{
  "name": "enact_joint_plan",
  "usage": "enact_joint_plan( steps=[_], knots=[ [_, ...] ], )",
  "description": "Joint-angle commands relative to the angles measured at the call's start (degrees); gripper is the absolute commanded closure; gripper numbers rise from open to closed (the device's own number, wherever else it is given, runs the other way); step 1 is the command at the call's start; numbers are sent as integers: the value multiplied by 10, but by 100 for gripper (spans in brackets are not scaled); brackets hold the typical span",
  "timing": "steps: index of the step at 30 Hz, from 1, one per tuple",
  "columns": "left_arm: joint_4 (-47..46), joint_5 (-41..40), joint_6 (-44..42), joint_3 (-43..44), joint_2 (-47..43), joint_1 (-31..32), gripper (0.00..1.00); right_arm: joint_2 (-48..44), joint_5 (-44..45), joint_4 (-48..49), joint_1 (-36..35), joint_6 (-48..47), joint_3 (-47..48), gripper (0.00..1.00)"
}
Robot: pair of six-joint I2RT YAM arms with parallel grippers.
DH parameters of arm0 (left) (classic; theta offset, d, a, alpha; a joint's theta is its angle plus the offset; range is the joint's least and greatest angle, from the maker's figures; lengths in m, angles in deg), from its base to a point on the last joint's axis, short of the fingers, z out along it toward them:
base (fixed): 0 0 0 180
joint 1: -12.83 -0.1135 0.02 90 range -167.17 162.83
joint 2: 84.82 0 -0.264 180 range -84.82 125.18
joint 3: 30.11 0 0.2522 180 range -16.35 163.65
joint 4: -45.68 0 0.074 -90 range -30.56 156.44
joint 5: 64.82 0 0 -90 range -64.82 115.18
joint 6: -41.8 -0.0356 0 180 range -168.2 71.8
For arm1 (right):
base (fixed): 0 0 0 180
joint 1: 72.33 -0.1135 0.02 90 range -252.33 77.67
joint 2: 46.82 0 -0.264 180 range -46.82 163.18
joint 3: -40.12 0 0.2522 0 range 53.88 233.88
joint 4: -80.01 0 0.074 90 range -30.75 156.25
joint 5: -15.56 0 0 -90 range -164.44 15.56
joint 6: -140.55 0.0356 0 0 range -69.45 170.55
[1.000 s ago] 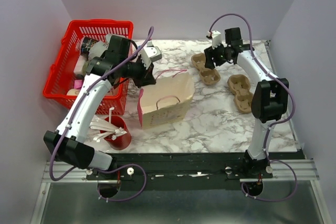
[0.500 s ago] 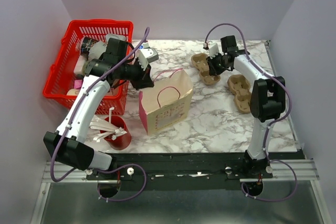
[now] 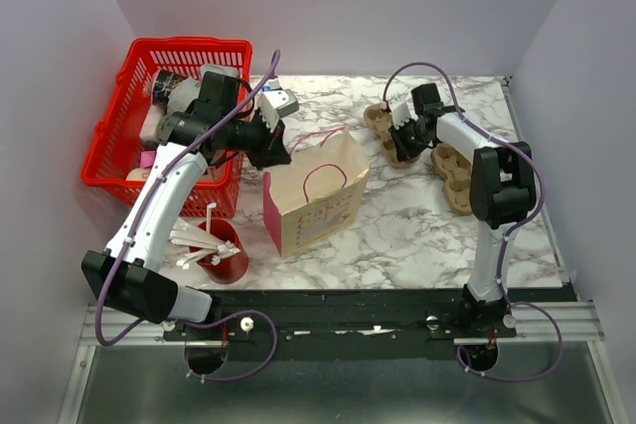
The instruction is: Pack the takeout coffee
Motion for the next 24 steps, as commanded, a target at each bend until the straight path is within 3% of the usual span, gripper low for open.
enact_joint_plan(
  steps=[1,8,14,17,18,21,24],
  knots=[
    [-11,19,8,-6,-17,-3,100,-35,16,-27,-4,-15,-56,78],
    [-18,23,4,-17,-24,-8,100,-116,7,-42,-3,-6,-155,78],
    [-26,31,8,-28,-24,-9,100,-142,0,-73,-3,11,-99,78],
    [-27,37,9,-31,-21,-9,100,-133,-5,-91,-4,23,-44,63],
    [-30,38,8,-31,-20,-9,100,-132,-8,-83,-4,27,-38,52],
    [-33,38,14,-30,-17,-9,100,-118,-3,-76,-4,47,-20,43],
    [-34,35,16,-28,-17,-8,100,-93,2,-67,-4,63,0,42]
  ],
)
